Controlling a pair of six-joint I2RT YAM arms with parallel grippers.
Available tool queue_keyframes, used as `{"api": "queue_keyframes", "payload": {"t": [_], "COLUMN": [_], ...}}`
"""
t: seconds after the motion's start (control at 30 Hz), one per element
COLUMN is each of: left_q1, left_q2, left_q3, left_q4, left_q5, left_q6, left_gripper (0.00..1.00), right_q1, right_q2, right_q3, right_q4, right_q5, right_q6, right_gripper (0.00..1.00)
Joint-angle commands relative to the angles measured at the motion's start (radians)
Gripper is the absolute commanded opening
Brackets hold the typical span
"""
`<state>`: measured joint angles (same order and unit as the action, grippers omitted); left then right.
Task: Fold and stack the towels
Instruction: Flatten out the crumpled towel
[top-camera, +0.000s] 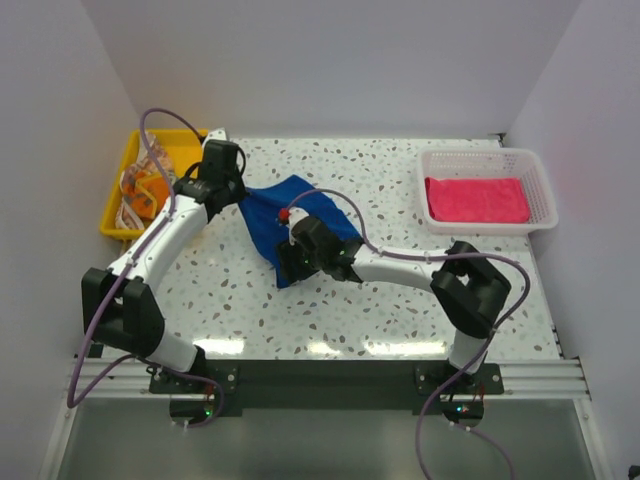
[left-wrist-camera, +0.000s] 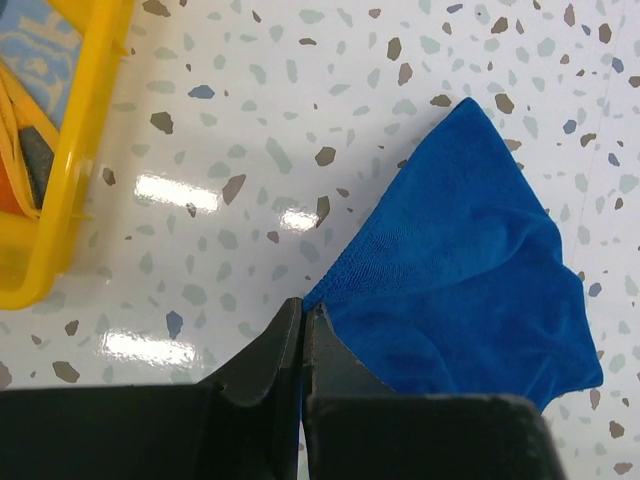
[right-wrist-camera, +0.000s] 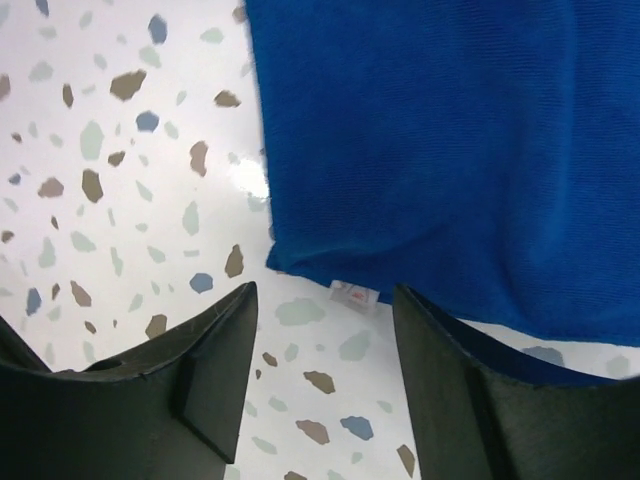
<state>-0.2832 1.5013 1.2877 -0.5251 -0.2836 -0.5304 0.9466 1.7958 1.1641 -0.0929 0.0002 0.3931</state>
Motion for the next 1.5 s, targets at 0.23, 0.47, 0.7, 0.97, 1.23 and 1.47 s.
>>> {"api": "queue_keyframes", "payload": {"t": [0.23,0.47,0.7,0.97,1.23,1.47], "left_q1": [-0.008,-0.008,-0.008,-0.010,-0.011,-0.010], "left_q2": [0.014,0.017,0.017,0.025,0.025,0.034], "left_q3": [0.058,0.068,0.078,0.076,0.079,0.084], "left_q4": [-0.016,-0.023,-0.027,-0.026,-0.033,-0.036], "left_q5": [0.006,0.001,-0.003,0.004,-0.012,-0.034], "left_q6": [0.013,0.015,0.015,0.015,0.017,0.026], "left_gripper": [0.00,0.00,0.00,0.00,0.00,0.00], "right_q1": [0.104,0.119,0.132,0.136,0.136,0.136], "right_q2": [0.088,0.134,0.148,0.177,0.205,0.171], "right_q3": [0.046,0.077,0.100,0.135,0.143,0.106], "right_q4": [0.010,0.009,0.010,-0.001,-0.019,-0.033], "right_q5": [0.188,0.227,0.241,0.277,0.300,0.340], "right_q6": [-0.076,-0.083,-0.082,-0.074,-0.069,-0.080], "right_gripper": [0.52,0.51,0.51,0.52,0.41,0.26]}}
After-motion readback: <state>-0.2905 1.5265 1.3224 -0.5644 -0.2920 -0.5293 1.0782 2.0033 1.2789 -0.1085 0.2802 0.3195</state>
